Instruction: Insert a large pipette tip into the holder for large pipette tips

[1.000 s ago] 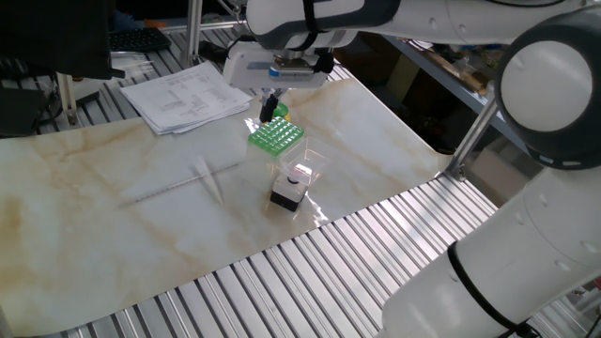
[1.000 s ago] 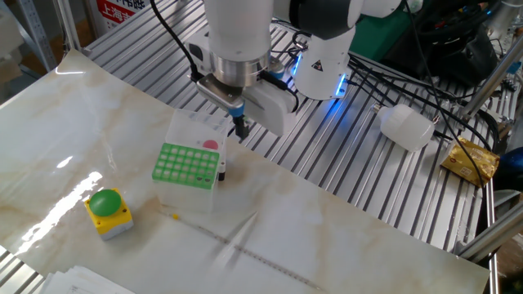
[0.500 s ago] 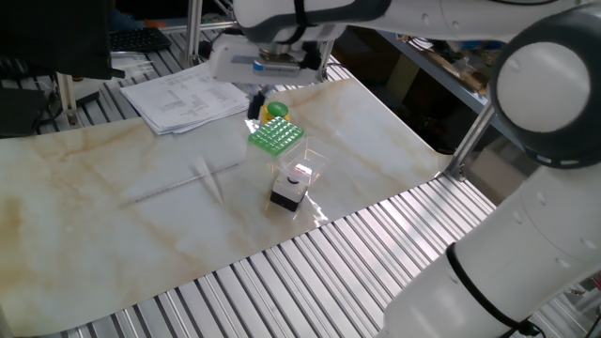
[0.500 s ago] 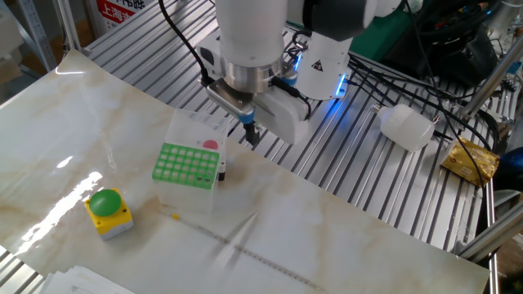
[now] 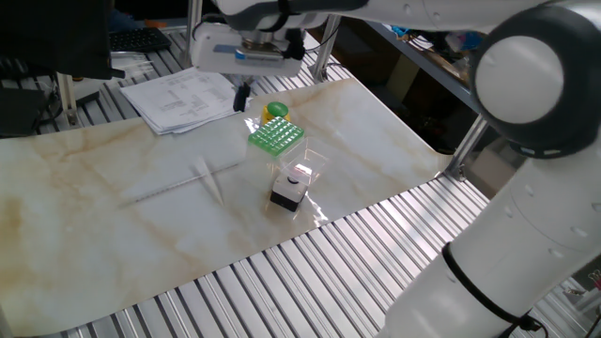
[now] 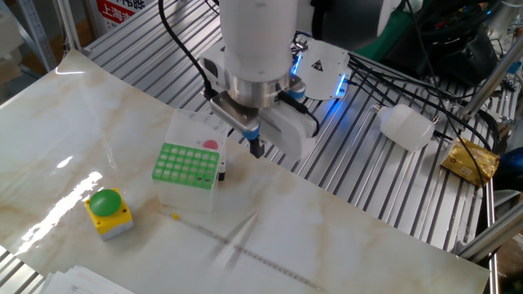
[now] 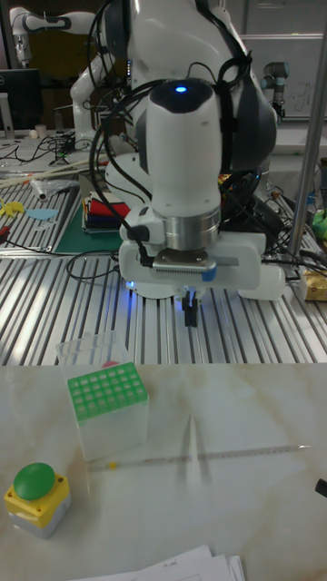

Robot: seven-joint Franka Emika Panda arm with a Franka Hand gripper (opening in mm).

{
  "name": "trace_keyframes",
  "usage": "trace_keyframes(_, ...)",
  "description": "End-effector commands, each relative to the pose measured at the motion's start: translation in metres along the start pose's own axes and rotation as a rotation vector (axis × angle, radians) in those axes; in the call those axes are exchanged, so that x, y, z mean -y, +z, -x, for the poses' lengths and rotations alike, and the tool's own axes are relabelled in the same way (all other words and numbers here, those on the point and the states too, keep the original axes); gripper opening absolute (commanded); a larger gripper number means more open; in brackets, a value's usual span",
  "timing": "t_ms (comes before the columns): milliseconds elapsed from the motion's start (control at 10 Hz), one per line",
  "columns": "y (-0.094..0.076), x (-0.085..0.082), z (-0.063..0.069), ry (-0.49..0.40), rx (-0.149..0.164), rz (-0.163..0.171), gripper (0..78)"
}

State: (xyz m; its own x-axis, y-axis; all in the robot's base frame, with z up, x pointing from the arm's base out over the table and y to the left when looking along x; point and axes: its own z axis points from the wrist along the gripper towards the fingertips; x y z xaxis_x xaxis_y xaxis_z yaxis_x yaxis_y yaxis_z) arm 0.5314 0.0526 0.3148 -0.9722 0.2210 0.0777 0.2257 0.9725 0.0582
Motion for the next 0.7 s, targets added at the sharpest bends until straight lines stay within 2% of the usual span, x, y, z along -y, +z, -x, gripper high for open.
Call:
trace_keyframes(100,0.008,-0.015,0.020,0.008,0.000,-0.005,0.0)
trace_keyframes(300,0.014,-0.021,0.031,0.017,-0.007,-0.003,0.0)
trace_keyframes(700,0.017,-0.023,0.035,0.032,-0.014,-0.007,0.0)
